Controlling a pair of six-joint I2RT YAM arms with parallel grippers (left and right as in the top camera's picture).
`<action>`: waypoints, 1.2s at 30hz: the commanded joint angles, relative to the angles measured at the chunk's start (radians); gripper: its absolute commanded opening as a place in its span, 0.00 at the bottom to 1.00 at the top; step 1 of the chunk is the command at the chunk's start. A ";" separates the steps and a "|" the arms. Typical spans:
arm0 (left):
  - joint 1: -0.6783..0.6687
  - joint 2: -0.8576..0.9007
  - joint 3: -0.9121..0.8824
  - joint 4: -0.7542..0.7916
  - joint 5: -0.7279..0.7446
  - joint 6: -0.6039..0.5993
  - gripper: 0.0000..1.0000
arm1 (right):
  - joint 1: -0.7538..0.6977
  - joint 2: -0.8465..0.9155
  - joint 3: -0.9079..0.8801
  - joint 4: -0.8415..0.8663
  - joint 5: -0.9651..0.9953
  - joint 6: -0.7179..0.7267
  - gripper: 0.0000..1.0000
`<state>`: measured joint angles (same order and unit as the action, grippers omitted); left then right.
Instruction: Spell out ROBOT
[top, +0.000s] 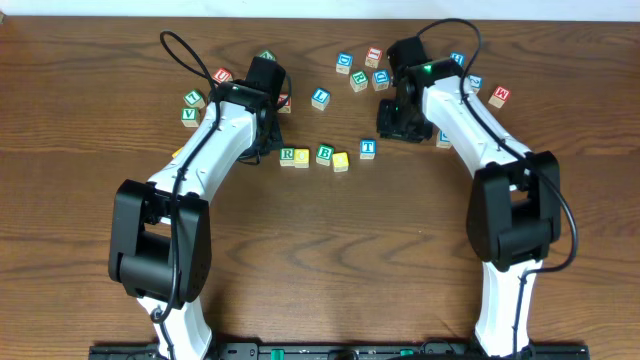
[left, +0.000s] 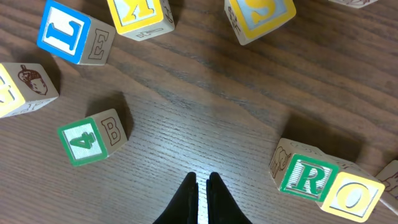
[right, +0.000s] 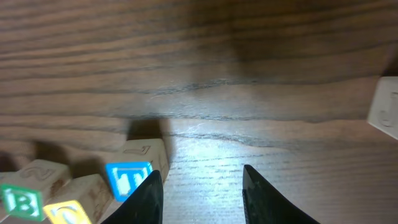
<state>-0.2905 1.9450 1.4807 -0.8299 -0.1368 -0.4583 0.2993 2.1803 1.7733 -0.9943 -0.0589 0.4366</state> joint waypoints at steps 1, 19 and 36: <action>0.005 0.010 -0.007 0.002 0.003 0.037 0.07 | -0.002 0.044 -0.004 -0.002 0.003 0.000 0.36; 0.002 0.011 -0.152 0.178 0.106 -0.026 0.08 | 0.005 0.064 -0.004 -0.019 0.000 0.000 0.36; -0.033 0.012 -0.155 0.207 0.108 -0.026 0.07 | 0.009 0.064 -0.021 -0.038 0.001 -0.008 0.38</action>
<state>-0.3149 1.9450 1.3334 -0.6254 -0.0284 -0.4747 0.3004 2.2341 1.7706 -1.0294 -0.0593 0.4358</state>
